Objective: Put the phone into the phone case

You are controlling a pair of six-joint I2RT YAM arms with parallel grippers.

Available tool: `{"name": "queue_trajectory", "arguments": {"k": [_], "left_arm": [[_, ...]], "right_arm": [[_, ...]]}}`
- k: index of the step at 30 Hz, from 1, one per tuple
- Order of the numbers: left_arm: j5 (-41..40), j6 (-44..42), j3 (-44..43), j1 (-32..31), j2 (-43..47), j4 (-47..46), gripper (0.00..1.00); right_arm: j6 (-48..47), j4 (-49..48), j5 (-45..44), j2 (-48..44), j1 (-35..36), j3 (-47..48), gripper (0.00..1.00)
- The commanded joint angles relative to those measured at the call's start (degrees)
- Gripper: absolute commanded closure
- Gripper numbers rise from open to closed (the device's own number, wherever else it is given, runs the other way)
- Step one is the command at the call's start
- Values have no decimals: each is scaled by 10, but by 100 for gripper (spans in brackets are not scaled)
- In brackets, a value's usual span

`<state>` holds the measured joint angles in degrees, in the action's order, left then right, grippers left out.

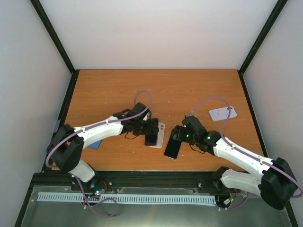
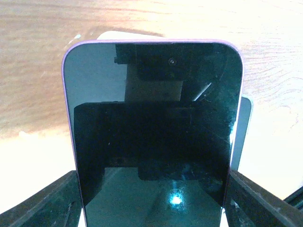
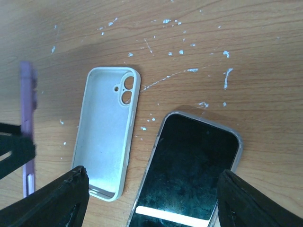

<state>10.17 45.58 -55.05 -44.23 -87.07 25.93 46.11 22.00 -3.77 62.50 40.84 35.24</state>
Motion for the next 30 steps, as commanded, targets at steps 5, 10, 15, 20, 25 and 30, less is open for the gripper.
{"name": "queue_trajectory", "arguments": {"k": [5, 10, 15, 20, 25, 30], "left_arm": [[64, -70, -80, 7, -92, -54, 36], [81, -76, -84, 7, -127, -67, 36], [77, -77, -90, 10, -148, -57, 36], [66, -79, -96, 13, -166, -43, 31], [59, -80, -101, 13, -172, -42, 33], [46, -78, -115, 20, -182, -31, 34]], "right_arm": [[4, -4, -11, -40, -5, -25, 28], [3, 4, -12, -44, -5, -22, 28], [4, 8, -16, -50, -5, -20, 28], [7, 11, -18, -51, -5, -16, 28], [8, 10, -17, -48, -5, -15, 28], [7, 8, -17, -43, -6, -12, 28]]}}
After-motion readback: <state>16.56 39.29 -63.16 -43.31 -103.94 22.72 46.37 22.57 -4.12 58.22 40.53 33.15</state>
